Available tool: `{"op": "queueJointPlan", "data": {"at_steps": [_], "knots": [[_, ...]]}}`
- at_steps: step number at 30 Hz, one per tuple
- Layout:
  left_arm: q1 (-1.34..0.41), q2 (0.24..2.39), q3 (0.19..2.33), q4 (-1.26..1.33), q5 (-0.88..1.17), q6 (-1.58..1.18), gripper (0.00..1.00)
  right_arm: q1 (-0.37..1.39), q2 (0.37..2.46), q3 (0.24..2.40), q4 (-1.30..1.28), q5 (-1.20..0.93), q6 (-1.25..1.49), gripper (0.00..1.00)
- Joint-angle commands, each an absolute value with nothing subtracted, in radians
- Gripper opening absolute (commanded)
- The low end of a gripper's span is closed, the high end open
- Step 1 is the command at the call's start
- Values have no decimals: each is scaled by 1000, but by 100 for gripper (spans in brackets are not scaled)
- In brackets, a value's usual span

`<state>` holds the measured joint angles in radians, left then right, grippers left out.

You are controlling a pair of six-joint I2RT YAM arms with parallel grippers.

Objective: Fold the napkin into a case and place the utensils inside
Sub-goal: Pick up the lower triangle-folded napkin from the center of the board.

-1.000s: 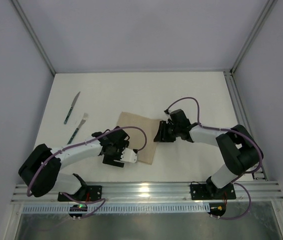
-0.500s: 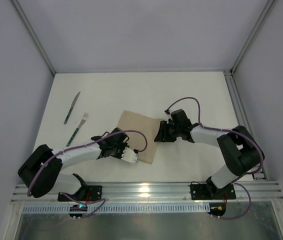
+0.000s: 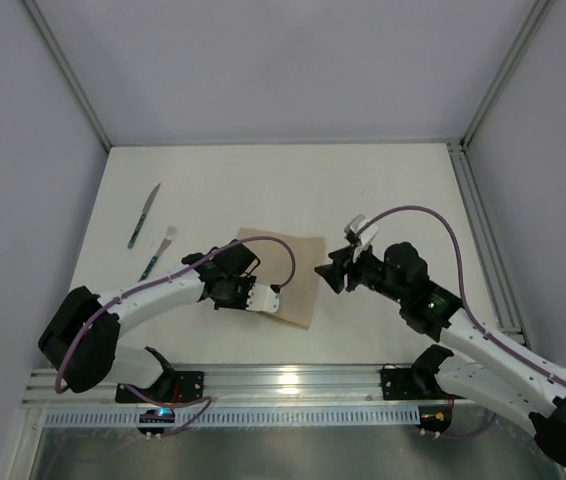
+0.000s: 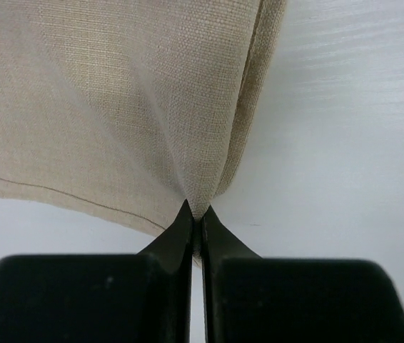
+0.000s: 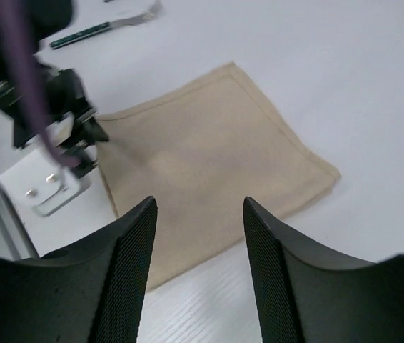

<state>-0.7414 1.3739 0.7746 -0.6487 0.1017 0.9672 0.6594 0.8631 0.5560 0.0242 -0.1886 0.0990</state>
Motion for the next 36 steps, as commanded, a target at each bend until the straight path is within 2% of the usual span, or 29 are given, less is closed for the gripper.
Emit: {"op": "queueJointPlan", "data": {"at_steps": [1, 5, 10, 12, 13, 18, 21, 23, 26, 28, 29, 34, 36], "knots": [[-719, 1387, 851, -785, 181, 910, 0, 799, 737, 477, 66, -109, -233, 57], [-704, 1391, 888, -828, 190, 894, 0, 1024, 640, 405, 14, 0, -422, 65], [-703, 1408, 919, -848, 190, 879, 0, 1334, 810, 370, 58, 368, -468, 67], [-701, 1411, 926, -859, 195, 871, 0, 1364, 933, 356, 141, 423, -460, 70], [-701, 1413, 934, -864, 196, 871, 0, 1364, 974, 351, 171, 399, -450, 76], [-701, 1414, 942, -871, 195, 864, 0, 1367, 1169, 339, 424, 379, -414, 80], [-703, 1414, 940, -873, 199, 858, 0, 1367, 1268, 344, 491, 376, -381, 83], [-701, 1416, 942, -871, 202, 857, 0, 1367, 1354, 348, 503, 371, -350, 83], [-701, 1414, 945, -874, 207, 856, 0, 1367, 1373, 356, 474, 368, -339, 82], [-701, 1414, 948, -880, 210, 856, 0, 1365, 1393, 371, 434, 376, -333, 75], [-701, 1413, 950, -884, 215, 856, 0, 1364, 1397, 373, 433, 373, -333, 67], [-701, 1408, 951, -893, 218, 854, 0, 1359, 1479, 406, 408, 342, -304, 66], [-701, 1401, 948, -899, 216, 853, 0, 1359, 1499, 417, 405, 347, -290, 59]]}}
